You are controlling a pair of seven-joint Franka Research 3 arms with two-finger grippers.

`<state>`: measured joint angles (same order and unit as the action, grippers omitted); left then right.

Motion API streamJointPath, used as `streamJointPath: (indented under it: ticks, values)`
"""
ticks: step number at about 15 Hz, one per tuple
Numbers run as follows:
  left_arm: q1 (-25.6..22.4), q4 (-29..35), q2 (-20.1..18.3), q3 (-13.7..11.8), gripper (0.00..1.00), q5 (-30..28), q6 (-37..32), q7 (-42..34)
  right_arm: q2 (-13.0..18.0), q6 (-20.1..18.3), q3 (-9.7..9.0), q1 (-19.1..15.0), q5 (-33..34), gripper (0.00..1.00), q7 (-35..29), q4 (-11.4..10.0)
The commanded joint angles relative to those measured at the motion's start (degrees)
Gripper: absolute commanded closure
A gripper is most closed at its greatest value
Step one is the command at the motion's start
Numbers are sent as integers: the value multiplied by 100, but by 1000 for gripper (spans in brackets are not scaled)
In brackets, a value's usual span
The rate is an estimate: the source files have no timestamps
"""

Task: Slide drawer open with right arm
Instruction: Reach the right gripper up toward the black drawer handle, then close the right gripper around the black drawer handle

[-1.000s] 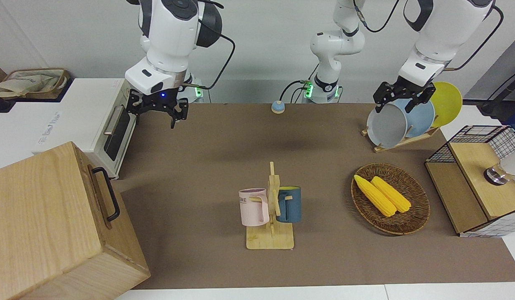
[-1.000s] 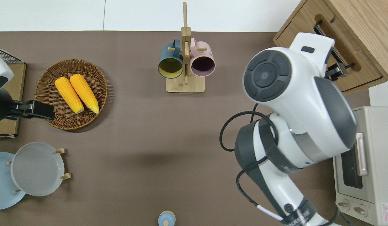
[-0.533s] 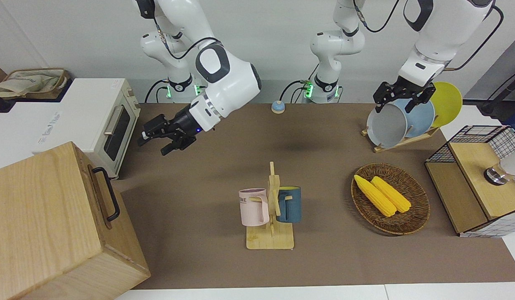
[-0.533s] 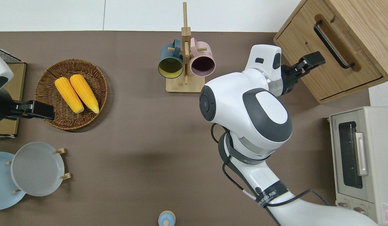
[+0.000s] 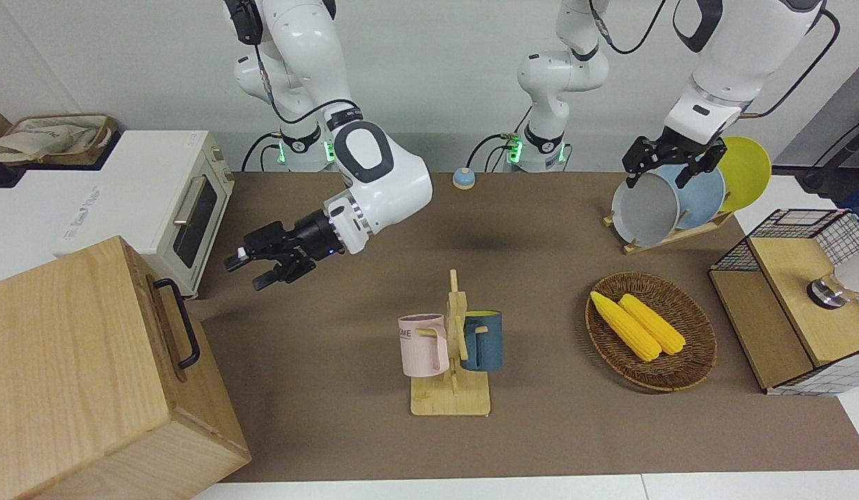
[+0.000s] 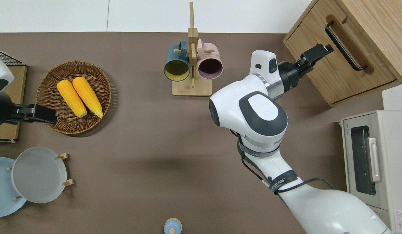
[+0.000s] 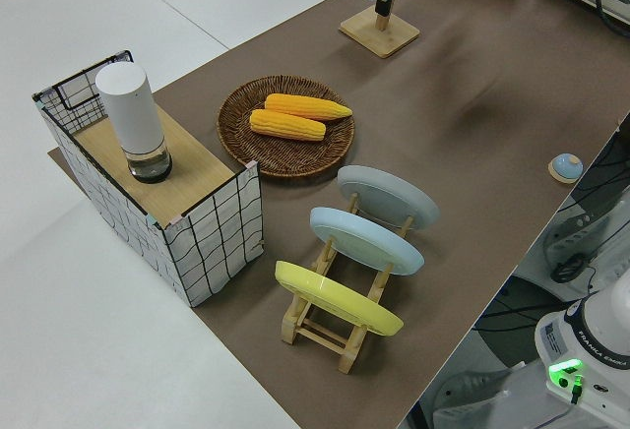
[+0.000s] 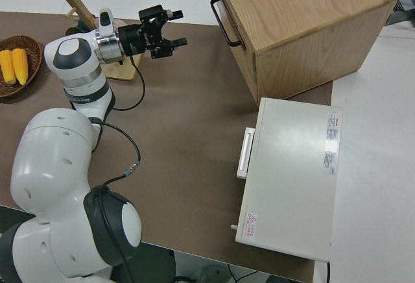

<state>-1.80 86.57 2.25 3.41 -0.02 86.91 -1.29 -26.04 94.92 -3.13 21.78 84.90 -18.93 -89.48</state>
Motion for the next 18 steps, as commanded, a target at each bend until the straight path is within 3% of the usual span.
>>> streamJointPath:
  ticks: [1,8,14,16,18]
  values:
    - [-22,-140,65,37,7,98,-113,-56,-76,228,-30,-261,474,21,-417,-139]
    - [-22,-149,65,37,5,98,-113,-56,-235,729,-30,-727,1186,21,-823,-166]
    - [-22,-140,65,37,7,98,-113,-56,-243,975,-30,-868,1266,34,-823,-166]
    - [-22,-149,65,37,7,98,-113,-56,-279,1063,-21,-912,1292,113,-823,-166]
    - [-22,-149,65,37,7,98,-113,-56,-296,1142,-21,-965,1371,320,-823,-166]
